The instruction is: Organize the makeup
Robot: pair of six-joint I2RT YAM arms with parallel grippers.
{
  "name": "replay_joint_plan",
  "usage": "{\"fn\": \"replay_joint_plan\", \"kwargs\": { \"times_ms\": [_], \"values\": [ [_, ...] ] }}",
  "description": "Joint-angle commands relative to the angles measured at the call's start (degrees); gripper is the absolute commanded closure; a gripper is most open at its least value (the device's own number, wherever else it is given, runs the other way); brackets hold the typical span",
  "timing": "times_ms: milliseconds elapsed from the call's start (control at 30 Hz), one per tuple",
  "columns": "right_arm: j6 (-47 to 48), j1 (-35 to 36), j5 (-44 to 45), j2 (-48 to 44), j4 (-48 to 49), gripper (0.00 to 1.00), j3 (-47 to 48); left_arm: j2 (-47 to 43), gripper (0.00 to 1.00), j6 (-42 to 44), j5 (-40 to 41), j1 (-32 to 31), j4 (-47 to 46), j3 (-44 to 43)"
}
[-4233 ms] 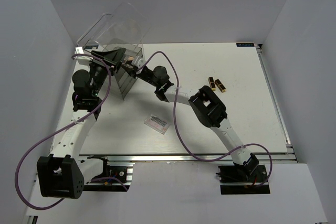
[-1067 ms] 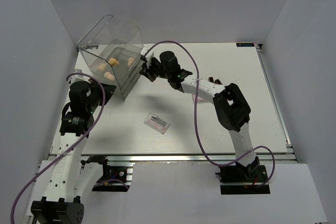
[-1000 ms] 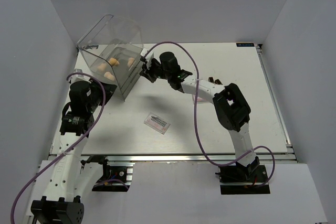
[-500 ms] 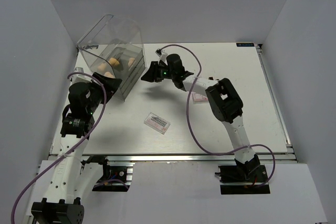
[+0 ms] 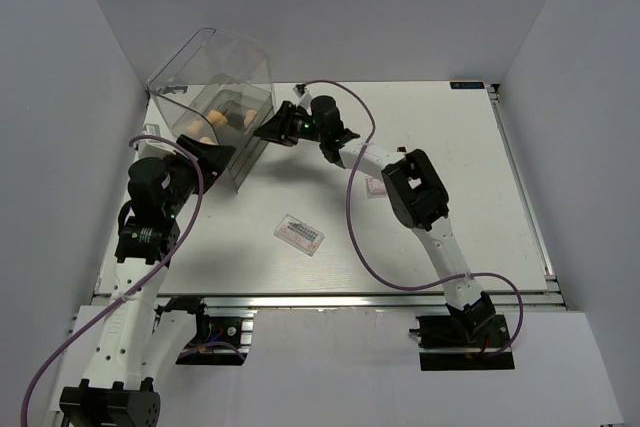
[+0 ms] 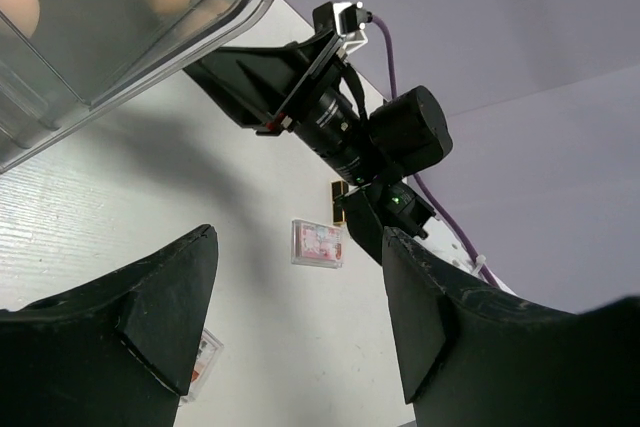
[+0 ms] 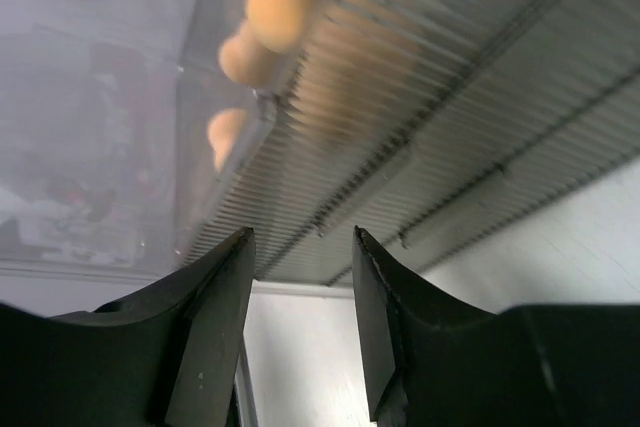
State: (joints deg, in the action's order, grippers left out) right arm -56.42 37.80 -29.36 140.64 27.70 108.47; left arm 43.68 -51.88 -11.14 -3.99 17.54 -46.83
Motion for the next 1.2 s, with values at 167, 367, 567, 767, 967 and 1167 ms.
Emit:
{"fn": "replay_joint_plan", "kwargs": {
  "times_ms": [167,367,567,767,967,1167],
  "values": [
    [-4.1,0.5,0.0,4.1,3.3,0.50,4.8,0.3,0.24,0.5,-0.7,-0.2,0.4,-0.1],
    [-4.3,0.7,0.2,5.4,2.7,0.51,6.8,0.2,0.24,0.4,-0.6,-0.2,0.6,-0.1],
    [-4.5,0.9,0.4,6.8,3.2,0.51,8.5,1.2,0.24,0.1,-1.3,-0.2,-0.8,0.2],
    [-5.6,1.0,0.2,6.8,4.0,0.51,7.8,1.7,0.24,0.0,-1.7,-0.1,-0.9,0.4],
    [-5.5,1.2,1.8,8.7,3.1,0.54,10.5,1.7,0.24,-0.2,-1.8,-0.2,-0.8,0.3],
    [-5.9,1.6,3.3,9.4,3.6,0.71,11.7,1.8,0.24,-0.5,-2.0,-0.1,-0.6,0.4]
  ]
}}
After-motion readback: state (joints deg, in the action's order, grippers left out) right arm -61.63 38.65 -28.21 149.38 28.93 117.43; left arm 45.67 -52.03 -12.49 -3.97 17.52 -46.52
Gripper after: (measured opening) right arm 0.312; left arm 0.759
